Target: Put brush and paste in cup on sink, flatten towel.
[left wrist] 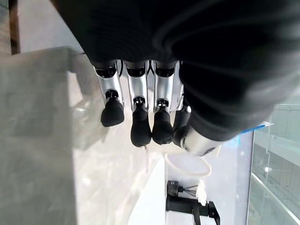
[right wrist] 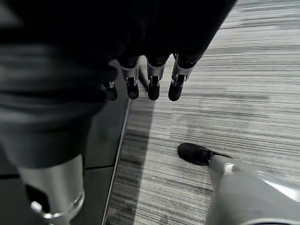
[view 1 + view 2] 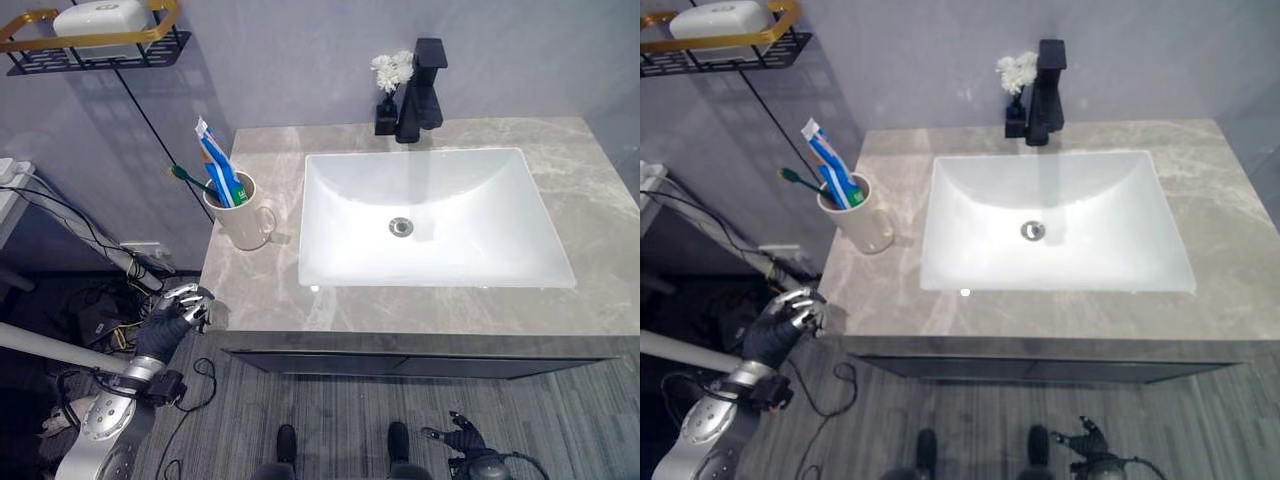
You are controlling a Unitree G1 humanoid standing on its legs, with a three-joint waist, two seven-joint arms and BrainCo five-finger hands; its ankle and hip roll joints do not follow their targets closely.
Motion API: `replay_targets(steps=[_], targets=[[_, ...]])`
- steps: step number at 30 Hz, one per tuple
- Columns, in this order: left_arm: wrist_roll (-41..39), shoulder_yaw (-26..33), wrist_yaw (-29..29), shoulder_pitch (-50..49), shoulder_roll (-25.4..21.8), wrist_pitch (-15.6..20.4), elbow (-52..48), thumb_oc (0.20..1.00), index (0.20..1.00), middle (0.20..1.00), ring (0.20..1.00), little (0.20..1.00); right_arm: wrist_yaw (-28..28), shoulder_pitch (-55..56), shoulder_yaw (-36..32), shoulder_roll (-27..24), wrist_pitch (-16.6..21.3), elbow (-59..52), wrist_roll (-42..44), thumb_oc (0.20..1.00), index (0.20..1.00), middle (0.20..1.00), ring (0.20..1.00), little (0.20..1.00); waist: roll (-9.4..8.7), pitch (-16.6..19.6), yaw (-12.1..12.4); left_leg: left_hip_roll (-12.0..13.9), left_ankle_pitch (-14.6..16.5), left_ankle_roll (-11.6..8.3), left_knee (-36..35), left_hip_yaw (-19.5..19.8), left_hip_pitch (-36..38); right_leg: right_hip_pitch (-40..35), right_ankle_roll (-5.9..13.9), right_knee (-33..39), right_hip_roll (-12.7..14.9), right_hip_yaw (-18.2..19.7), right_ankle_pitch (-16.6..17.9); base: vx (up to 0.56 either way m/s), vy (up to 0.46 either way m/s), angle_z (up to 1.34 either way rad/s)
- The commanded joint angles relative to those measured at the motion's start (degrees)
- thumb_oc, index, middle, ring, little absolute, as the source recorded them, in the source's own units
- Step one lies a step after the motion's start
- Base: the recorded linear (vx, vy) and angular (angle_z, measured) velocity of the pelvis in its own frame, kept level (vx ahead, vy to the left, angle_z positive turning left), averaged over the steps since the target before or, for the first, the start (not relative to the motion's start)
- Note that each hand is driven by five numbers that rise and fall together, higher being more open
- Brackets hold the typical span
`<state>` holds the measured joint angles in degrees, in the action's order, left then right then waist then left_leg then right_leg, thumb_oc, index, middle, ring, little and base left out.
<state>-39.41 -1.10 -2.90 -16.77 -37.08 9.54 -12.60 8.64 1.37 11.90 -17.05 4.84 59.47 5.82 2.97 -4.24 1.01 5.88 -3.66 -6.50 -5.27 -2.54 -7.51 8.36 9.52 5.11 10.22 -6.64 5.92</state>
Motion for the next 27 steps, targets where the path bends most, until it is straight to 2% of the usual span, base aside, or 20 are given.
replay_targets(steps=[1, 13, 18, 21, 27], targets=[[2.34, 2.18, 1.67, 3.11, -0.65, 3.22, -1.74, 0.200, 0.200, 0.200, 0.200, 0.200, 0.77, 0.16, 0.60, -0.75, 0.55, -0.52, -2.58, 1.000, 1.000, 1.000, 1.000, 1.000, -2.74, -0.40, -0.27, 0.13, -1.68, -0.21, 0.27, 0.18, -4.15, 0.93, 2.32, -0.11, 4.18, 0.34, 0.93, 0.00, 0.000, 0.00], [-0.76, -0.31, 4.41, 9.79, -2.30, 2.73, 1.77, 0.200, 0.200, 0.200, 0.200, 0.200, 1.59, -1.81, 3.17, -2.87, -0.15, -2.58, -5.25, 1.000, 1.000, 1.000, 1.000, 1.000, -1.82, -2.80, -1.73, 0.11, -2.33, -0.46, 0.27, -0.95, -7.13, 5.37, 2.73, -0.11, 4.58, 2.05, 2.20, -0.02, 0.006, -0.06], [0.96, -0.01, 7.33, 13.27, -1.09, 3.89, 4.32, 0.200, 0.200, 0.200, 0.200, 0.200, 1.99, -2.52, 4.20, -3.07, -0.06, -3.62, -5.55, 1.000, 1.000, 1.000, 1.000, 1.000, -2.11, -3.46, -2.07, 0.33, -2.46, -0.53, 0.27, -1.25, -8.25, 6.90, 2.72, -0.11, 4.50, 2.68, 2.55, 0.00, -0.007, -0.10], [2.52, 0.17, 9.49, 16.81, 0.10, 4.72, 6.10, 0.200, 0.200, 0.200, 0.200, 0.200, 2.70, -4.05, 7.19, -4.11, -0.74, -3.98, -10.14, 1.000, 1.000, 1.000, 1.000, 1.000, -2.36, -4.19, -2.19, 0.51, -2.61, -0.64, 0.27, -1.34, -9.03, 7.82, 2.65, -0.11, 4.39, 3.15, 2.67, -0.01, -0.005, -0.02], [4.04, 0.04, 12.79, 24.12, -1.19, 6.02, 8.41, 0.200, 0.200, 0.200, 0.200, 0.200, 2.88, -5.52, 7.78, -3.95, -0.63, -4.91, -8.72, 1.000, 1.000, 1.000, 1.000, 1.000, -2.74, -4.97, -2.86, 1.05, -2.74, -0.79, 0.27, -1.77, -9.97, 9.64, 2.59, -0.11, 4.03, 4.39, 2.95, 0.00, -0.002, -0.07]])
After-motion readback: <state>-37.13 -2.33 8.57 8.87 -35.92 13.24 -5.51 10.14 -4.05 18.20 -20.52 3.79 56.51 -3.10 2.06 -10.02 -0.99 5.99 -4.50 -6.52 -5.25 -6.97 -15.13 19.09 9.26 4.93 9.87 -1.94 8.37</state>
